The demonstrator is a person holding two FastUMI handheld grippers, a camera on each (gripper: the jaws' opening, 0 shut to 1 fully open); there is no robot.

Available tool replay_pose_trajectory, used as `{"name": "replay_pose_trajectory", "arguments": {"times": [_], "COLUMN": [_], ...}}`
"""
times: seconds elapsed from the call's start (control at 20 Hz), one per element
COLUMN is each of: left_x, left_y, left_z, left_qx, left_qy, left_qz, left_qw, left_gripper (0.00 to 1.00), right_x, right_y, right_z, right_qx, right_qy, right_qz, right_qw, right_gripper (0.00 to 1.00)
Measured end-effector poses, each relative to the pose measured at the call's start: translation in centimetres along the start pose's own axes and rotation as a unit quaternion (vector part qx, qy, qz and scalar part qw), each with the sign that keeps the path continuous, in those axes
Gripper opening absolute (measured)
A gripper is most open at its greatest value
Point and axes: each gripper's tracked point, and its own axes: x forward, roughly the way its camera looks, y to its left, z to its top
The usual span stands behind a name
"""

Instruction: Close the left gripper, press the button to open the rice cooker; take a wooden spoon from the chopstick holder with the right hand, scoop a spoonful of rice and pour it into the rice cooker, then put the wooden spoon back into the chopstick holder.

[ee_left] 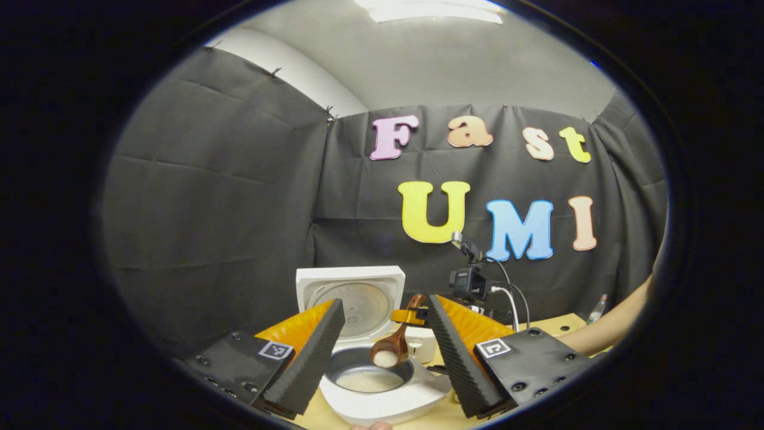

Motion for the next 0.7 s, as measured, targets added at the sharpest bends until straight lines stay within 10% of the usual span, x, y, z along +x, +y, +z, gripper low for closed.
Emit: {"name": "replay_pose_trajectory", "arguments": {"times": [0.3,0.7], "left_x": [-0.4,-1.3], "left_y": [0.7,1.6], "left_z": [0.2,-0.7], "left_qx": [0.006,0.02], "left_qy": [-0.008,-0.005], "left_qz": [0.005,0.023], "left_qw": [1.0,1.0], "left_gripper": [0.94,0.93], "right_x": [1.2,-0.2], "right_y": [2.5,7.0], "right_z": [-2.1,-3.3], "right_qx": [-0.158,-0.388], "right_qy": [0.016,0.01], "right_qz": [0.021,0.077], "right_qw": [0.987,0.918], "right_gripper": [0.06,0.06]}}
